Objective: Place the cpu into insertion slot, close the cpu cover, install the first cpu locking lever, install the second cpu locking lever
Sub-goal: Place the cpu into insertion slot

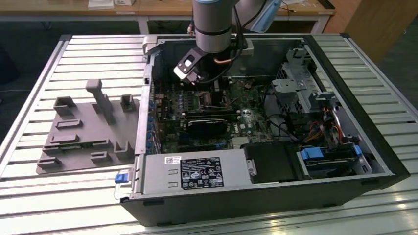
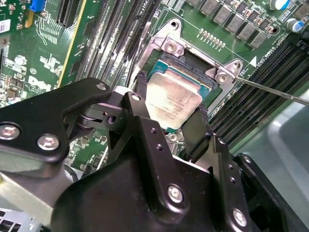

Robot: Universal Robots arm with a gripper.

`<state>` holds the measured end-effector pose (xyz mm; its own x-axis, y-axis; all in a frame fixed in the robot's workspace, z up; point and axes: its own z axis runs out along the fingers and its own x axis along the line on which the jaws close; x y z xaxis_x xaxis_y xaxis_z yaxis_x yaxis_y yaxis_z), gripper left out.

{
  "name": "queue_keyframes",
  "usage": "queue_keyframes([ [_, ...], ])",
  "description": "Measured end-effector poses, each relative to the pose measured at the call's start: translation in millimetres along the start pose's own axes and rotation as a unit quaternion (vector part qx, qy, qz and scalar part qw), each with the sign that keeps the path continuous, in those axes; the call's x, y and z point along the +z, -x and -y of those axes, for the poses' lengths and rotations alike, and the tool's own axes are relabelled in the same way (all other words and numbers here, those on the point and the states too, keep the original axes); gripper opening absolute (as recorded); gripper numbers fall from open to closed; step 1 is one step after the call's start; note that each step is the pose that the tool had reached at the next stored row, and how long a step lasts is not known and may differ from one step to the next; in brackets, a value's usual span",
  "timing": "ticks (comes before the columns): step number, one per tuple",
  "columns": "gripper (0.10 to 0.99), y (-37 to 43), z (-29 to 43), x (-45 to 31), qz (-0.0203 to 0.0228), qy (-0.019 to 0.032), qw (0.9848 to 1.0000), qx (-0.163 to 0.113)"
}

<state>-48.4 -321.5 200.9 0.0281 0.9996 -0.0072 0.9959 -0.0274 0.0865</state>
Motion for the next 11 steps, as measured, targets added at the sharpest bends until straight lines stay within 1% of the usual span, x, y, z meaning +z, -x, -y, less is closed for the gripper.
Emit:
queue_keyframes([
  [11,0.541,-0.8,0.5,5.0,0.0002,-0.0001,1.0000,0.000],
])
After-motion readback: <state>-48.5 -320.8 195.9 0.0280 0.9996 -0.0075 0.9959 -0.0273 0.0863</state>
